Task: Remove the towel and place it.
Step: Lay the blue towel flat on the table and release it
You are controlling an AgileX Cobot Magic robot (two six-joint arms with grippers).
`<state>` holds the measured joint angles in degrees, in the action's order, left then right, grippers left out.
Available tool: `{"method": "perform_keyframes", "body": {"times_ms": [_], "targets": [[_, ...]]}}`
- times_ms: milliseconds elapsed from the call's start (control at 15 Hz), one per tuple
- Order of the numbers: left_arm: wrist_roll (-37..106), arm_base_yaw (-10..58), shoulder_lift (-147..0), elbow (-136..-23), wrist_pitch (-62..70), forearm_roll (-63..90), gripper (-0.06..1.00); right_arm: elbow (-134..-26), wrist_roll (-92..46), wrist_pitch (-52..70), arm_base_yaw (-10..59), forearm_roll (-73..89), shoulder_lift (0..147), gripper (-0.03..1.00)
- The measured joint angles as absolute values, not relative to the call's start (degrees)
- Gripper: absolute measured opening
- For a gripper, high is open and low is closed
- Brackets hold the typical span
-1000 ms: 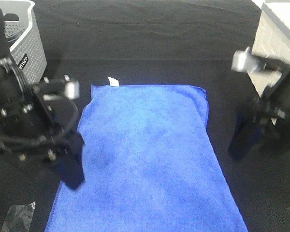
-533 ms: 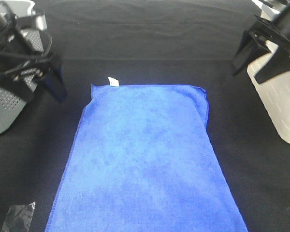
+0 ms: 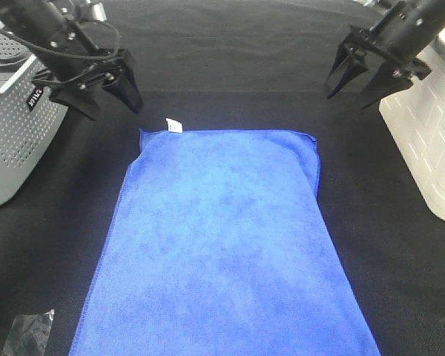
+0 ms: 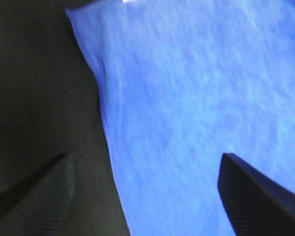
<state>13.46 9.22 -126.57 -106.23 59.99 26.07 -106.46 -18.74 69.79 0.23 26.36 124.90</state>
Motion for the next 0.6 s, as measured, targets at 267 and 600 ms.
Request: {"method": "perform_keyframes", "body": {"times_ms": [267,600], "targets": [[13.46,9.22,-134.82,-114.82,60.05,26.18,0.77,-112.76,-18.74,69.79,0.23,26.30,132.30,0.71],[13.46,9.22,-142.61,-123.07,61.08,25.10,0.76,-118.09,-18.74,69.79,-1.43,26.53,139.34,0.71]]}}
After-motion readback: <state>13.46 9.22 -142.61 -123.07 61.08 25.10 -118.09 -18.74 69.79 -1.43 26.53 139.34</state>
